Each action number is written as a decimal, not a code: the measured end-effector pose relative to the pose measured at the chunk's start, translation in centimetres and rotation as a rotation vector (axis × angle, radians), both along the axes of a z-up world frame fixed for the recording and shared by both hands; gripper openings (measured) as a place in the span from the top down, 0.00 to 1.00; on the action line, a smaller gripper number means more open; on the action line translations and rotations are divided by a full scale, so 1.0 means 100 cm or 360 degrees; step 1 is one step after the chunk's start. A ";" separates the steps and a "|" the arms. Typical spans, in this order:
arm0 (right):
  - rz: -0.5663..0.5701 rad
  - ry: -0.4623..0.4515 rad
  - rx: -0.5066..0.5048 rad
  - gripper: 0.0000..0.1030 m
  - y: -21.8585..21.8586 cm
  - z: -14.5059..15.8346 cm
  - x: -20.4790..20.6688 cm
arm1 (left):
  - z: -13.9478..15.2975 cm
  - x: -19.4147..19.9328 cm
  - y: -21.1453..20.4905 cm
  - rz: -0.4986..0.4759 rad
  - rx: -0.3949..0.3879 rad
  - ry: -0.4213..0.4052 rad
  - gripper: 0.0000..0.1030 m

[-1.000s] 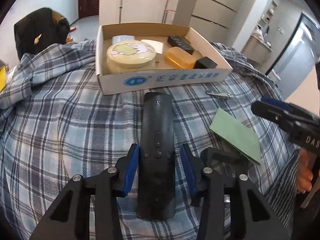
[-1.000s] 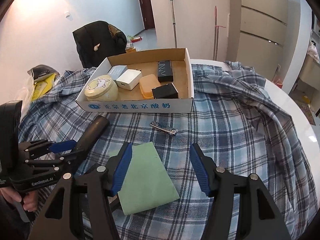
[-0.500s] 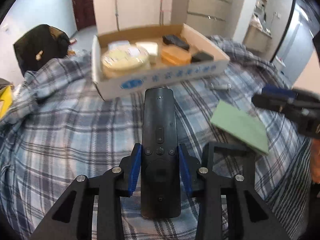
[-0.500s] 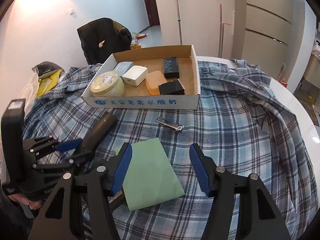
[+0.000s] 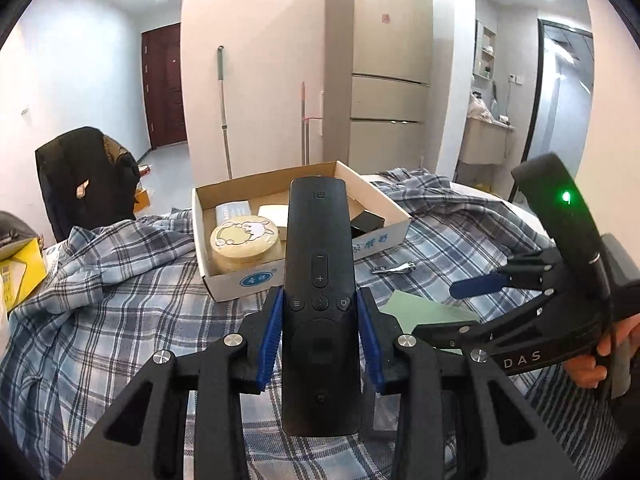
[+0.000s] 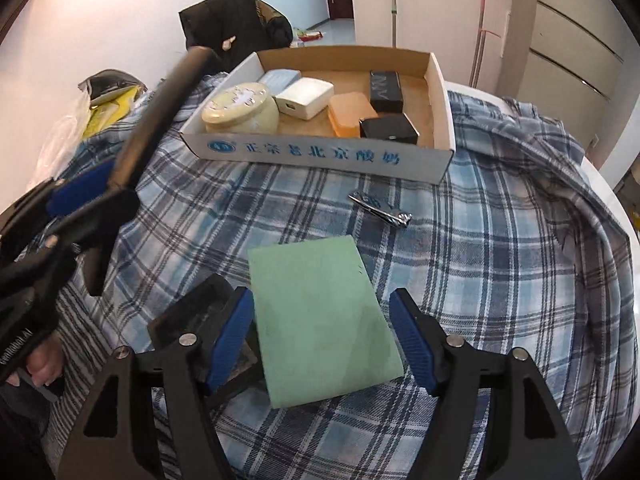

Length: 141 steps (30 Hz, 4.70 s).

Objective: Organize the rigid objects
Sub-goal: 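Lift the black remote with the left tool while the right tool grasps the green card, then carry the remote and green card over the cardboard box with both tools, then lower the remote and green card into the box and open both tools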

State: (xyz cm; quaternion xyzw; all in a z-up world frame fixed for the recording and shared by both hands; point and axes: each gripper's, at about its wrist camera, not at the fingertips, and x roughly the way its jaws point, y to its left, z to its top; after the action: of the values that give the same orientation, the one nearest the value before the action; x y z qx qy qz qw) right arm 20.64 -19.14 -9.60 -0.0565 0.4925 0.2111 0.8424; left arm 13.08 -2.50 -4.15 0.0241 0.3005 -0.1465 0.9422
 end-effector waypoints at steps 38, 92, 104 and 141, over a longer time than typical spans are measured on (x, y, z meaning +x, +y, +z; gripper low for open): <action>0.0073 -0.0137 -0.0081 0.33 0.008 0.007 -0.007 | -0.005 0.003 0.000 0.0009 0.0009 0.0024 0.63; -0.0364 -0.0398 -0.0022 0.33 0.017 0.041 0.141 | 0.001 0.177 -0.003 0.0316 0.0134 -0.0066 0.63; -0.0364 -0.0366 -0.0072 0.29 0.018 0.026 0.149 | -0.007 0.185 -0.004 0.0305 0.0091 0.0006 0.63; -0.0564 -0.0324 0.0202 0.19 -0.035 0.062 0.143 | -0.003 0.184 -0.010 0.0277 -0.0110 -0.0074 0.17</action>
State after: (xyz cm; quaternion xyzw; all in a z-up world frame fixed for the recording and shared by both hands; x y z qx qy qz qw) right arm 34.94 -22.69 -3.39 0.0630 0.3927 0.0836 0.9137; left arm 31.50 -3.47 -4.46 -0.0311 0.2743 -0.0737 0.9583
